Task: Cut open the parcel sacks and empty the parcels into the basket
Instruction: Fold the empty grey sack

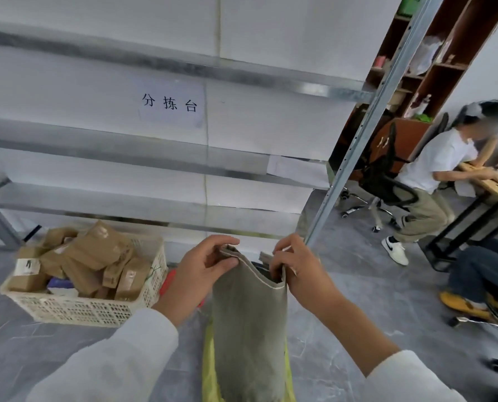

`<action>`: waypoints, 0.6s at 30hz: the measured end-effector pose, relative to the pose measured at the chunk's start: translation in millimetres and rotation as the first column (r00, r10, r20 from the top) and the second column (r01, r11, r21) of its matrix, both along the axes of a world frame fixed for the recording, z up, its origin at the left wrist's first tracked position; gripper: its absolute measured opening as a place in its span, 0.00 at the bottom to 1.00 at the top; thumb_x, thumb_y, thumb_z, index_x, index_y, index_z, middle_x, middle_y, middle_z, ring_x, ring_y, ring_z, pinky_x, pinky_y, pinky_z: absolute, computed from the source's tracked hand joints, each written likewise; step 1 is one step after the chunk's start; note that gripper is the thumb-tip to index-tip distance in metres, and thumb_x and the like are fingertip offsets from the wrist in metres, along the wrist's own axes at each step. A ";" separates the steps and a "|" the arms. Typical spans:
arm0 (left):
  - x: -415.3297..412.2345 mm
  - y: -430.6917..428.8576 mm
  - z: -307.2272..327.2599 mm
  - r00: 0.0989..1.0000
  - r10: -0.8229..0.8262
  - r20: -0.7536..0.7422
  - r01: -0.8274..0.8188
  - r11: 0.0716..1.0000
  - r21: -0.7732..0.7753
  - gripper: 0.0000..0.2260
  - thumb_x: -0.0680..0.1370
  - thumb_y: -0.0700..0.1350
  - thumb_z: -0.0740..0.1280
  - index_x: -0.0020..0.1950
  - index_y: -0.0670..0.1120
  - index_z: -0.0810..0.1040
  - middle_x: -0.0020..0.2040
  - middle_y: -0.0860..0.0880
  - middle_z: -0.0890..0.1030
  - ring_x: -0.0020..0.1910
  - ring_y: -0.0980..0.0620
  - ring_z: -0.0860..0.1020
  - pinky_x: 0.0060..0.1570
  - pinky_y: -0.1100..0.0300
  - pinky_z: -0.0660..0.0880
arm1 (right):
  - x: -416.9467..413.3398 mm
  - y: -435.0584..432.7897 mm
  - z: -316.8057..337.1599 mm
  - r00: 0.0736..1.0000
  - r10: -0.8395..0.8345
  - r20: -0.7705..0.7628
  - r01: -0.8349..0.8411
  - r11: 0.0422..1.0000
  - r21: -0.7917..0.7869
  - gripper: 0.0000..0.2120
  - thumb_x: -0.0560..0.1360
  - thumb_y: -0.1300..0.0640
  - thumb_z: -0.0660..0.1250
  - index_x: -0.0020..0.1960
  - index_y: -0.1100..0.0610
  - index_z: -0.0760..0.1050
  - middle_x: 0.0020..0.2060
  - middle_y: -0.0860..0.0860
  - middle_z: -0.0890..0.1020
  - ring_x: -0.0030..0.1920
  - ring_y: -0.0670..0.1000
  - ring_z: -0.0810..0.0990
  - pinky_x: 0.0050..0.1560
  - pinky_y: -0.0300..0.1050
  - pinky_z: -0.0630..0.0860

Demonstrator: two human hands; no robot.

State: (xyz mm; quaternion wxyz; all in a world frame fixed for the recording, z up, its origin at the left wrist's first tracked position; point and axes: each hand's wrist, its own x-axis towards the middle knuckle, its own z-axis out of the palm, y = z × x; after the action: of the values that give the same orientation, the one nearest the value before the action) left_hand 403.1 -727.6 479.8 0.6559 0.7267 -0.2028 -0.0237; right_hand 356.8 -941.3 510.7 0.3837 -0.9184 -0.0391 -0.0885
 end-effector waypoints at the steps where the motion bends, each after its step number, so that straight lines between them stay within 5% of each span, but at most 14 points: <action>1: 7.5 1.7 1.6 0.996 -0.013 -0.084 0.008 0.998 -0.059 0.18 0.73 0.37 0.73 0.58 0.54 0.79 0.50 0.50 0.83 0.51 0.54 0.82 0.49 0.70 0.75 | 8.7 7.4 3.1 1.000 0.016 0.001 -0.016 0.995 0.100 0.11 0.65 0.75 0.61 0.33 0.60 0.74 0.36 0.56 0.74 0.32 0.51 0.75 0.35 0.40 0.71; 7: 39.0 12.0 -12.1 0.928 -0.187 -0.322 0.136 0.975 -0.176 0.35 0.70 0.38 0.75 0.72 0.56 0.64 0.64 0.61 0.75 0.58 0.59 0.79 0.53 0.66 0.76 | 43.2 47.9 4.6 0.993 0.090 -0.078 -0.037 0.855 0.517 0.15 0.62 0.80 0.57 0.34 0.66 0.78 0.32 0.56 0.78 0.33 0.50 0.77 0.38 0.43 0.72; 11: 45.7 21.8 -20.8 0.948 -0.147 -0.282 0.118 0.986 -0.116 0.17 0.70 0.41 0.76 0.57 0.52 0.80 0.49 0.51 0.85 0.51 0.54 0.82 0.46 0.66 0.76 | 53.3 65.4 -0.7 0.981 0.165 -0.098 -0.100 0.875 0.473 0.15 0.67 0.80 0.62 0.39 0.64 0.79 0.38 0.57 0.79 0.39 0.52 0.78 0.42 0.43 0.74; 14: 53.9 33.3 -22.4 0.983 0.097 -0.154 -0.089 0.994 0.061 0.07 0.70 0.51 0.76 0.45 0.56 0.81 0.43 0.54 0.84 0.42 0.60 0.81 0.38 0.67 0.76 | 55.7 66.5 3.5 0.979 0.099 -0.176 0.016 0.830 0.557 0.11 0.78 0.68 0.61 0.51 0.59 0.80 0.45 0.52 0.83 0.42 0.46 0.81 0.39 0.37 0.76; 18: 58.9 40.7 -30.8 0.956 0.227 -0.187 -0.230 0.973 0.008 0.08 0.70 0.53 0.76 0.46 0.57 0.81 0.46 0.54 0.83 0.46 0.57 0.80 0.45 0.60 0.78 | 58.8 74.0 4.2 0.957 0.150 -0.248 -0.002 0.859 0.511 0.14 0.77 0.40 0.63 0.57 0.45 0.76 0.51 0.41 0.81 0.54 0.43 0.80 0.49 0.34 0.74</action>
State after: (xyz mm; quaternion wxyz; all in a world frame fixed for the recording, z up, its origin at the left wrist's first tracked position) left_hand 462.0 -686.9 448.9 0.6754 0.7352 -0.0552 -0.0142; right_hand 415.6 -867.3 514.9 0.6159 -0.7863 0.0035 0.0500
